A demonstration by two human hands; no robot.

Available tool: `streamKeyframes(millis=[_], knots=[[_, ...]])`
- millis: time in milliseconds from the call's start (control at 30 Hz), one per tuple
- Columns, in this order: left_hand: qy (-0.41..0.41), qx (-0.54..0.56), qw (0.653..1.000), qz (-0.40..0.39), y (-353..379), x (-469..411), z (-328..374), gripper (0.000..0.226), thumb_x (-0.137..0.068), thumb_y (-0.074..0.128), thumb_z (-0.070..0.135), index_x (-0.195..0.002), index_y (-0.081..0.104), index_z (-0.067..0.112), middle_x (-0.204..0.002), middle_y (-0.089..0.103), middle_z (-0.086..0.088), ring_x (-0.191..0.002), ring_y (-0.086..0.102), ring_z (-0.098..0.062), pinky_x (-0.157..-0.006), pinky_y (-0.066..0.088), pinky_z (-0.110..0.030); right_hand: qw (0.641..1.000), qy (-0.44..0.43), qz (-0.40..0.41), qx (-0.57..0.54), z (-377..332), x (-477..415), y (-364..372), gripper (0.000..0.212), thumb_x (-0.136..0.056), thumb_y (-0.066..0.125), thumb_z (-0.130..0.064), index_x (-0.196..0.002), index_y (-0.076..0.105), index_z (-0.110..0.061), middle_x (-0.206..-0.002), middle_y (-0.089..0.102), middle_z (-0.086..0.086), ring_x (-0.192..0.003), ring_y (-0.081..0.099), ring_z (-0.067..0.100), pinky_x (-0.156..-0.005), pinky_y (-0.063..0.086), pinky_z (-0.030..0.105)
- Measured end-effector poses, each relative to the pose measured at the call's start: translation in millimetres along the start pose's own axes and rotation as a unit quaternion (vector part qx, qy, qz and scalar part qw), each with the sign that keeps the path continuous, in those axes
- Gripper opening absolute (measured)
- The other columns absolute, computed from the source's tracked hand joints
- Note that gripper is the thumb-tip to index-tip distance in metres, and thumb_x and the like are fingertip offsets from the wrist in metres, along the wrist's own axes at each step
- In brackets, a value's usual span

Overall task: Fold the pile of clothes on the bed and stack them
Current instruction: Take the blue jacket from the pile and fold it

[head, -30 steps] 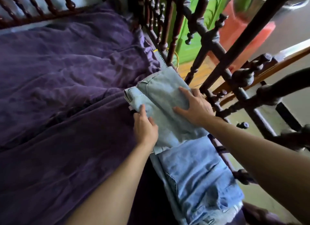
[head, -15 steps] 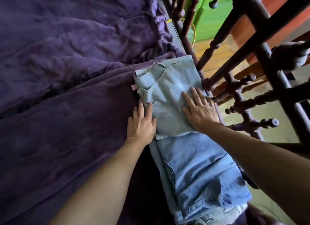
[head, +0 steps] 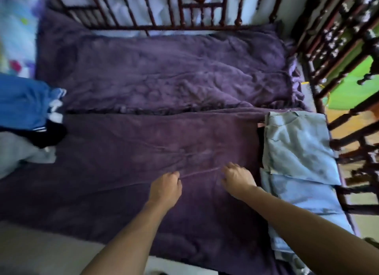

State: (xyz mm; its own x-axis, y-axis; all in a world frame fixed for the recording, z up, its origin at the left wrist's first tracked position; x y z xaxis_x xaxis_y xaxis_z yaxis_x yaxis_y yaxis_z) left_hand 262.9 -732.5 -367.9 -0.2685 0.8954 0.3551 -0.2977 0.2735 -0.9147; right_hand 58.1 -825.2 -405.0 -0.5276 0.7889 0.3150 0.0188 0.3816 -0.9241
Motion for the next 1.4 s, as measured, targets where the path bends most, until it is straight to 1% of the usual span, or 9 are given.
streamKeyframes(millis=[167,333,600,800,933,1100,1200,1333,1400], knots=[[-0.065,0.014,0.996,0.055,-31,94,-139,0.022,-0.095,0.044,0.031,-0.107,0.060,0.020,-0.108,0.066,-0.001,-0.100,0.062,-0.024,-0.078,0.047,-0.034,0.994,-0.101,0.017,0.034,-153,9,-4,0.027,-0.095,0.044,-0.033,-0.113,0.057,-0.017,-0.115,0.058,0.003,-0.108,0.057,0.028,-0.077,0.044,0.035],[-0.142,0.023,0.988,0.059,-53,187,-264,0.021,-0.093,0.043,0.030,-0.103,0.058,0.019,-0.106,0.067,-0.004,-0.101,0.062,-0.026,-0.079,0.047,-0.035,0.983,-0.174,0.020,0.054,-291,17,-6,0.029,-0.096,0.043,-0.036,-0.115,0.059,-0.022,-0.120,0.059,0.001,-0.107,0.060,0.028,-0.080,0.047,0.036],[-0.207,0.045,0.972,0.103,-94,262,-408,0.018,-0.094,0.043,0.030,-0.095,0.057,0.019,-0.100,0.067,-0.005,-0.096,0.063,-0.026,-0.078,0.045,-0.034,0.961,-0.271,0.025,0.055,-462,0,-12,0.030,-0.098,0.041,-0.037,-0.121,0.057,-0.024,-0.122,0.057,-0.002,-0.106,0.059,0.025,-0.079,0.046,0.034],[-0.219,0.070,0.968,0.100,-125,249,-494,0.010,-0.094,0.043,0.024,-0.084,0.045,0.023,-0.098,0.064,-0.007,-0.094,0.061,-0.024,-0.073,0.039,-0.030,0.952,-0.299,0.012,0.065,-546,-56,-4,0.031,-0.098,0.041,-0.039,-0.121,0.057,-0.026,-0.122,0.057,-0.003,-0.107,0.059,0.022,-0.084,0.048,0.033],[-0.224,0.062,0.966,0.113,-156,215,-558,0.017,-0.096,0.041,0.025,-0.094,0.055,0.018,-0.100,0.064,-0.005,-0.096,0.060,-0.023,-0.068,0.031,-0.028,0.957,-0.285,-0.002,0.054,-596,-116,1,0.029,-0.096,0.043,-0.039,-0.120,0.058,-0.029,-0.123,0.056,-0.006,-0.107,0.060,0.020,-0.083,0.047,0.031],[-0.241,0.073,0.962,0.107,-198,170,-640,0.023,-0.097,0.040,0.025,-0.106,0.059,0.015,-0.107,0.064,-0.004,-0.101,0.060,-0.021,-0.080,0.043,-0.030,0.963,-0.266,-0.021,0.037,-665,-188,0,0.024,-0.095,0.043,-0.039,-0.106,0.061,-0.028,-0.116,0.061,-0.006,-0.104,0.061,0.019,-0.076,0.042,0.028],[-0.256,0.090,0.956,0.112,-219,148,-683,0.023,-0.097,0.041,0.026,-0.105,0.059,0.014,-0.105,0.064,-0.003,-0.100,0.060,-0.021,-0.084,0.048,-0.034,0.963,-0.264,-0.036,0.040,-707,-222,-3,0.028,-0.096,0.042,-0.039,-0.112,0.061,-0.027,-0.118,0.061,-0.005,-0.105,0.061,0.019,-0.081,0.047,0.030],[-0.243,0.084,0.960,0.112,-234,119,-735,0.022,-0.096,0.040,0.029,-0.100,0.058,0.018,-0.100,0.064,0.001,-0.094,0.060,-0.017,-0.078,0.047,-0.031,0.966,-0.251,-0.042,0.035,-754,-263,0,0.026,-0.095,0.044,-0.038,-0.111,0.060,-0.026,-0.114,0.061,-0.003,-0.099,0.062,0.020,-0.075,0.046,0.030],[-0.228,0.087,0.963,0.115,-238,101,-762,0.022,-0.096,0.040,0.030,-0.098,0.060,0.019,-0.096,0.065,0.003,-0.089,0.060,-0.015,-0.072,0.045,-0.028,0.972,-0.229,-0.045,0.027,-771,-283,2,0.030,-0.094,0.047,-0.039,-0.119,0.059,-0.029,-0.119,0.060,-0.004,-0.103,0.062,0.019,-0.080,0.048,0.030]])
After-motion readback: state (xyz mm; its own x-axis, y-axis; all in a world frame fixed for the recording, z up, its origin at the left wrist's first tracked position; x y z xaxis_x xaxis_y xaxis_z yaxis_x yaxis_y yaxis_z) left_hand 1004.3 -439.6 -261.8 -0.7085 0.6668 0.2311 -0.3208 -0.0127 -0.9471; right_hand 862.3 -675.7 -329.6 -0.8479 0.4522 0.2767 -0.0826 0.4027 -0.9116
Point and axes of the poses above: each hand's wrist, its own x-axis away from the middle knuckle, its own y-axis out of the palm, z = x × y, the point moved 3 cm from there along -x, towards the middle knuckle
